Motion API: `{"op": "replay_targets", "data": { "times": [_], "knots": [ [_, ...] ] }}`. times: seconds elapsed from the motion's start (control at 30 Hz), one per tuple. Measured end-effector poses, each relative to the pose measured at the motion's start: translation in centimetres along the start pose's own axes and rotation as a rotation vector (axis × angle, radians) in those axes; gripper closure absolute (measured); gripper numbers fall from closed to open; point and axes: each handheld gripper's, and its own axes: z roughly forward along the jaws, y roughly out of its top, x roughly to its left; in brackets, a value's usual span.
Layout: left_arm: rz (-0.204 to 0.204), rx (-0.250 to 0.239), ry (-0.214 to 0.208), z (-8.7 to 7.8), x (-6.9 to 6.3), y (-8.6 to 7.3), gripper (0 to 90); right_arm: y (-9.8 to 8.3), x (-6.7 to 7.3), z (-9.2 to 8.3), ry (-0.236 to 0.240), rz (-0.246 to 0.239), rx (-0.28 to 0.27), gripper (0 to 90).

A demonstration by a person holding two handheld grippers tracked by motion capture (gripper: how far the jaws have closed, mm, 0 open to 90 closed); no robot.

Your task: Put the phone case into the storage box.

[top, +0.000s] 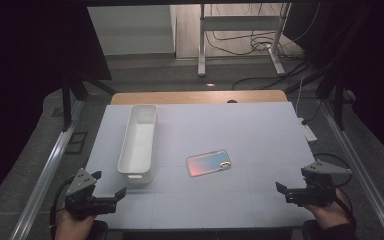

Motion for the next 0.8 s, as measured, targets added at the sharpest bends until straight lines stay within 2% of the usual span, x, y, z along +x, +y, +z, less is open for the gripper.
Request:
{"op": "replay_targets", "data": {
  "times": [0.17, 0.47, 0.8],
  "knots": [
    [0.004, 0.003, -0.004, 0.01, -0.02, 0.01, 1.3, 0.01, -0.09, 0.05, 0.004, 0.006, 0.007, 0.0],
    [0.006, 0.0, -0.013, -0.1, 0.01, -0.09, 1.0, 0.09, 0.09, 0.16, 0.012, -0.013, 0.011, 0.0],
    [-0.006, -0.005, 0.001, -0.18, 0.05, -0.12, 0.0, 0.18, -0.02, 0.4, 0.022, -0.009, 0.033, 0.0]
  ]
}}
